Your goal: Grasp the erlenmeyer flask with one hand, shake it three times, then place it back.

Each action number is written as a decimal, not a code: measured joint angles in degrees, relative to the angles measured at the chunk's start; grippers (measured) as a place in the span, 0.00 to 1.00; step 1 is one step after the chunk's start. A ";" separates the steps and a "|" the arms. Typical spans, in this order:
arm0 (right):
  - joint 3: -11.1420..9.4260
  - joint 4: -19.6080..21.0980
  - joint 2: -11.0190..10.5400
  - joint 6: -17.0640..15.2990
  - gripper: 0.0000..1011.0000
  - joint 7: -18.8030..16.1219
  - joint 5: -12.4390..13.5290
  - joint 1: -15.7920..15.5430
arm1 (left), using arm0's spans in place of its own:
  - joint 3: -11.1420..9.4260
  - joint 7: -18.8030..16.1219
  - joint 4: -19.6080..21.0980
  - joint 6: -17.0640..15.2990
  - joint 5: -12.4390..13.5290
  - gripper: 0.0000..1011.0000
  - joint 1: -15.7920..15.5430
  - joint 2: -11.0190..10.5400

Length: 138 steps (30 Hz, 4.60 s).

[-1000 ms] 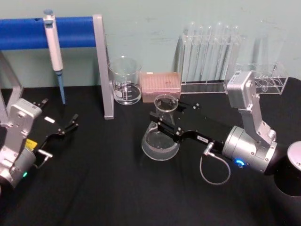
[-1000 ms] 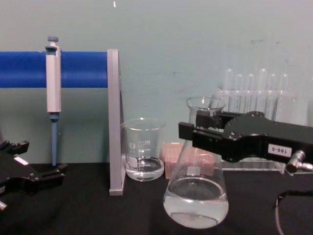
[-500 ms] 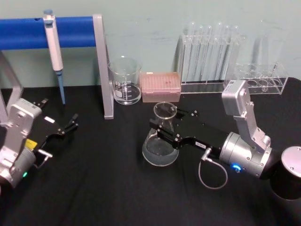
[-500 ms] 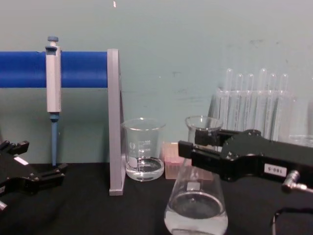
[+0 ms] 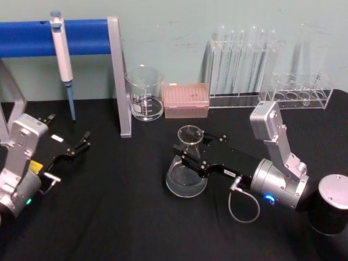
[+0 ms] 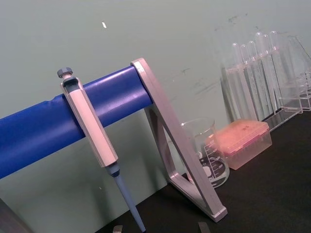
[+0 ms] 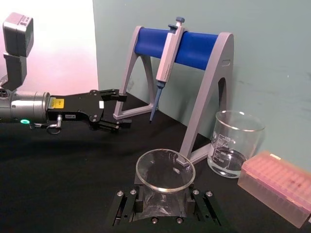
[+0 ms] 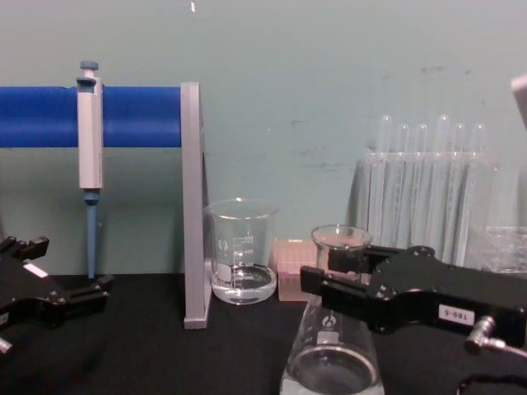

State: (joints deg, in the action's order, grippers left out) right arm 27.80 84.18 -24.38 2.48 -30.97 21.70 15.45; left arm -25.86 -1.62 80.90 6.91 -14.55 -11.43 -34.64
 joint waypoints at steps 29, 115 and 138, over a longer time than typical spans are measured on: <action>0.65 -2.60 1.11 -0.78 0.45 0.06 -0.75 0.52 | 0.00 0.00 0.00 0.00 0.00 0.99 0.00 0.00; -5.36 9.11 -9.36 -3.31 0.99 -0.48 4.28 -7.55 | 0.00 0.00 0.00 0.00 0.00 0.99 0.00 0.00; -11.25 6.07 -1.24 -0.96 0.99 14.87 -1.05 -8.37 | 0.00 0.00 0.00 0.00 0.00 0.99 0.00 0.00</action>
State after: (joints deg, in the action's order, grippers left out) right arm 16.55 90.25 -25.63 1.52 -16.10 20.64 7.08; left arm -25.87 -1.62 80.90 6.91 -14.55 -11.43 -34.65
